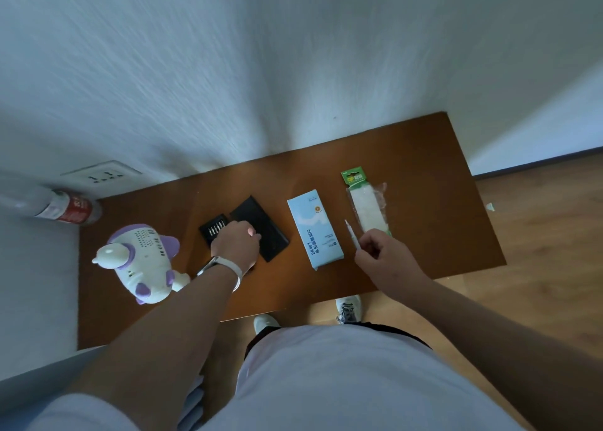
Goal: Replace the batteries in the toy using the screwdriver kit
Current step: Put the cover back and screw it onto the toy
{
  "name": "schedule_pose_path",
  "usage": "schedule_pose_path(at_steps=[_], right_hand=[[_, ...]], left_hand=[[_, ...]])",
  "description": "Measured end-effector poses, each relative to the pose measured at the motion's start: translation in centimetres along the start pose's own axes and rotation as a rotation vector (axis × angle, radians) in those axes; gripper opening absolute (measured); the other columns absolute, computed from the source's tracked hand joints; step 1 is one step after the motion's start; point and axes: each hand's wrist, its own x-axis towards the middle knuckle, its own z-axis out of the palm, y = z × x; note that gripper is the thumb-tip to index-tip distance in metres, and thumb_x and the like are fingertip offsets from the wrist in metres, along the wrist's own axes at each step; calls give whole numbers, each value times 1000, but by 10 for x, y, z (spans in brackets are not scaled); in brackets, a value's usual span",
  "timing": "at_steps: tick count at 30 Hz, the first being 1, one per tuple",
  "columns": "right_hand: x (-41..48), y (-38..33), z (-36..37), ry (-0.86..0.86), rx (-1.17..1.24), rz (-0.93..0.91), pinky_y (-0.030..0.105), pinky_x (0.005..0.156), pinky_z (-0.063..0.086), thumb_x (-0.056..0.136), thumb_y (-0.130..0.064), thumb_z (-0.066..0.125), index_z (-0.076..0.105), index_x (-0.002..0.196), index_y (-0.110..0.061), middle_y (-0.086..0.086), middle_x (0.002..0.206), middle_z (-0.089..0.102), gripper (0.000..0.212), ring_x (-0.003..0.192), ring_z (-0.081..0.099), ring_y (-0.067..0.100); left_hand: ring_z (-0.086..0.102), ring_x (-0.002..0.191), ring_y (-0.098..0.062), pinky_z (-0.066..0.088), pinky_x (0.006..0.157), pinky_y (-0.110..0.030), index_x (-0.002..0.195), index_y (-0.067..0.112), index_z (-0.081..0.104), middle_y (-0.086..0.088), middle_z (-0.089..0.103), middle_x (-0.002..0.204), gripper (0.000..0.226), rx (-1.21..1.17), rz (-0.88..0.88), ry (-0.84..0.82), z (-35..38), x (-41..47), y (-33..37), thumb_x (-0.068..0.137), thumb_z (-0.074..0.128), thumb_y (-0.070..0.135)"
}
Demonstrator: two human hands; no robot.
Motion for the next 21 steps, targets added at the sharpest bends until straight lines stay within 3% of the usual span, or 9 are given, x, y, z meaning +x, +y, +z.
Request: schedule_pose_path(at_steps=[5, 8, 11, 15, 18, 21], right_hand=[[-2, 7, -9, 4, 25, 10, 24, 50, 38, 86, -23, 59, 57, 79, -27, -4, 64, 58, 9, 50, 44, 0], [-3, 8, -12, 0, 41, 18, 24, 50, 39, 87, -22, 59, 58, 80, -26, 0, 67, 61, 8, 50, 45, 1], [-5, 6, -13, -4, 41, 11, 21, 49, 38, 88, -21, 59, 58, 80, -26, -4, 65, 59, 9, 51, 45, 0], [-5, -5, -11, -26, 33, -20, 19, 46, 36, 90, -20, 59, 56, 80, -25, -16, 62, 59, 12, 50, 48, -3], [-5, -20, -5, -58, 28, -52, 16, 46, 39, 94, -24, 58, 57, 86, -21, -18, 74, 64, 9, 62, 58, -8], [-8, -41, 2, -82, 42, -103, 14, 48, 46, 95, -29, 60, 55, 85, -24, -22, 91, 63, 12, 79, 66, 0]], left_hand=[[65, 109, -33, 55, 93, -47, 115, 6, 70, -15, 70, 116, 30, -20, -48, -84, -8, 4, 8, 104, 49, 23], [68, 97, -39, 57, 83, -45, 101, -3, 70, -24, 71, 100, 29, -65, -72, -105, -10, 3, 11, 100, 49, 16], [64, 79, -32, 51, 68, -37, 76, 10, 66, -13, 65, 77, 24, -182, -65, -62, -8, -1, 11, 95, 53, 17], [62, 90, -15, 49, 73, -29, 95, 21, 67, 6, 67, 93, 13, -495, -65, 42, -9, -16, 16, 92, 57, 29], [64, 80, -12, 48, 62, -24, 83, 23, 66, 8, 68, 81, 10, -737, -38, 114, -22, -31, 28, 89, 59, 27], [60, 65, -6, 47, 51, -16, 80, 24, 70, 7, 64, 71, 12, -1114, -65, 201, -47, -54, 41, 88, 63, 29]])
